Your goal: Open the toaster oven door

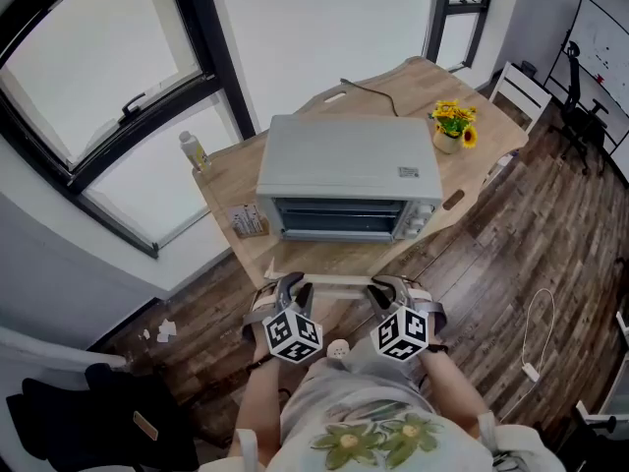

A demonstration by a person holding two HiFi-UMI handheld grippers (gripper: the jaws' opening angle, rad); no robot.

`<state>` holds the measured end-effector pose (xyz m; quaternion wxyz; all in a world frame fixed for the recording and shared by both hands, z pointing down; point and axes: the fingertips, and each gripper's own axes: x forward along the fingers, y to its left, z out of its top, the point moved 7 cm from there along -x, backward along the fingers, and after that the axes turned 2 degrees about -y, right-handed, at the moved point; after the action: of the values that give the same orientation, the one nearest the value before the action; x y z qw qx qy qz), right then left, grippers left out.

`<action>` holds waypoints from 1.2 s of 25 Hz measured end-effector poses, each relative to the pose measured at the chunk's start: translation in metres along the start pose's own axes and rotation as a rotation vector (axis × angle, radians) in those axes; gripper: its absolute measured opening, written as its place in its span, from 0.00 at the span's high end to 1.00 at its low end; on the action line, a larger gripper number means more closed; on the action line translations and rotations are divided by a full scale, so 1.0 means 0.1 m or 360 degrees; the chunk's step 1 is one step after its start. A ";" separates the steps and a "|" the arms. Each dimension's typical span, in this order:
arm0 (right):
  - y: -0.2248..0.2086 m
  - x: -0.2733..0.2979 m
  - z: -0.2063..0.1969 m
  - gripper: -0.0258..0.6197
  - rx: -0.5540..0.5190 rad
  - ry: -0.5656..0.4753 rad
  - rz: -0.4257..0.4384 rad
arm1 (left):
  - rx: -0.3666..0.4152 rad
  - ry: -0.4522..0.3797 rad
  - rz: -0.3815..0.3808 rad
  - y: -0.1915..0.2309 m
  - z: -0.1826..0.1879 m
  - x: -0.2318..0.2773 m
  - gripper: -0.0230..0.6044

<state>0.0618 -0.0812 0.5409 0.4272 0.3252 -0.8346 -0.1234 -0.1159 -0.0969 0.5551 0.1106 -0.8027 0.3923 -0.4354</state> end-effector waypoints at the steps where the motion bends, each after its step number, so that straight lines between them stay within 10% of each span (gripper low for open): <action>1: 0.01 0.00 -0.01 0.87 -0.0001 0.0004 0.0006 | -0.0003 0.0004 -0.0005 -0.01 -0.01 0.00 0.78; 30: 0.18 0.03 -0.11 0.87 -0.0027 0.0015 0.0077 | -0.0044 0.0069 -0.0076 -0.17 -0.13 0.01 0.78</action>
<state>0.0615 -0.0685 0.5578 0.4368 0.3018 -0.8391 -0.1185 -0.1164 -0.0839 0.5722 0.0806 -0.8036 0.3813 -0.4499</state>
